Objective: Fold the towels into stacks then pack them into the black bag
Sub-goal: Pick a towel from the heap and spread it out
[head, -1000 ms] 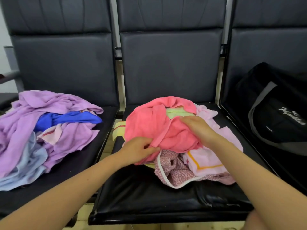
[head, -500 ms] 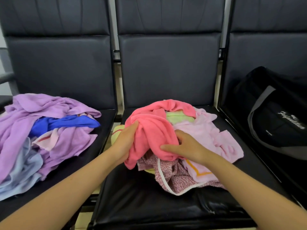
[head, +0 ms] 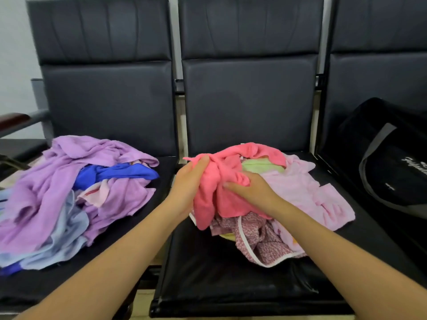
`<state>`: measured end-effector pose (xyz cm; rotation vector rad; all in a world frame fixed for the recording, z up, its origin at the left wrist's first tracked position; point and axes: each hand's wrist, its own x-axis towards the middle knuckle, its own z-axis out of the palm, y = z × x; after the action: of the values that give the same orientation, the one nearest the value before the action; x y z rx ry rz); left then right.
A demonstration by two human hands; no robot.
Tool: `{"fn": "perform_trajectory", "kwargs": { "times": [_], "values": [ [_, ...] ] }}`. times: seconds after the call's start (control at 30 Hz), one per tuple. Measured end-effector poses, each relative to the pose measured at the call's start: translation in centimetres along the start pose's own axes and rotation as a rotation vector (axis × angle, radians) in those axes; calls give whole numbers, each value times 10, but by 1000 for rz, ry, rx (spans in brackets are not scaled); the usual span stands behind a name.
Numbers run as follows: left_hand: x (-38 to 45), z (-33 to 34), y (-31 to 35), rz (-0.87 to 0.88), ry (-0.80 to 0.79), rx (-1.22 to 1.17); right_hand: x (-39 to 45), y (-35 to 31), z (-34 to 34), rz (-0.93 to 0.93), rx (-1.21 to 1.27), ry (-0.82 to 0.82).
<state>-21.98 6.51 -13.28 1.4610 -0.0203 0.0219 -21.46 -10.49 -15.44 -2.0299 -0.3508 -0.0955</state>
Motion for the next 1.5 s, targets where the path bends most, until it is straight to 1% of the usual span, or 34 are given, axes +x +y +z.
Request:
{"fn": "perform_trajectory", "kwargs": {
  "times": [0.07, 0.17, 0.27, 0.3, 0.37, 0.43, 0.53, 0.67, 0.73, 0.8, 0.9, 0.97, 1.03, 1.1, 1.17, 1.2, 1.27, 1.33, 1.43, 1.5],
  "values": [
    [0, -5, 2, 47, 24, -8, -2, -3, 3, -13, 16, 52],
    [-1, -7, 14, 78, 63, -56, -3, -14, -8, 52, 205, 69],
    [-5, -2, 32, 72, 46, -125, -2, -33, -22, 105, 361, 102],
    [-5, 2, 40, 55, 47, -152, 0, -39, -26, 96, 382, 116],
    [-2, 10, 63, 41, 84, -243, 6, -62, -37, 23, 431, 143],
    [4, 18, 90, 71, 126, -330, 14, -93, -54, -35, 542, 179],
    [5, 34, 146, 180, 28, -376, 26, -155, -88, -139, 717, 217],
    [-1, 59, 233, 312, -175, -465, 30, -236, -131, -323, 924, 163],
    [-7, 71, 267, 369, -228, -495, 26, -268, -149, -392, 943, 127],
    [-14, 78, 294, 416, -191, -446, 31, -282, -168, -414, 880, 163],
    [-21, 81, 307, 465, -120, -354, 43, -275, -188, -258, 599, 282],
    [-18, 76, 293, 456, -115, -315, 43, -259, -188, -248, 518, 311],
    [-7, 67, 261, 412, -130, -263, 36, -235, -175, -288, 519, 246],
    [8, 56, 216, 317, -136, -211, 33, -194, -160, -216, 497, 245],
    [25, 46, 163, 184, -135, -180, 34, -137, -144, -111, 428, 325],
    [31, 41, 137, 102, -147, -182, 32, -109, -135, -53, 400, 335],
    [38, 31, 85, -69, -171, -196, 27, -60, -118, 92, 365, 287],
    [39, 18, 41, -204, -155, -164, 20, -21, -103, 194, 325, 220],
    [43, 0, -4, -304, -142, -35, 11, 24, -84, 219, 236, 124],
    [45, -4, -18, -318, -180, 4, 6, 50, -76, 232, 279, 127]
  ]
}}
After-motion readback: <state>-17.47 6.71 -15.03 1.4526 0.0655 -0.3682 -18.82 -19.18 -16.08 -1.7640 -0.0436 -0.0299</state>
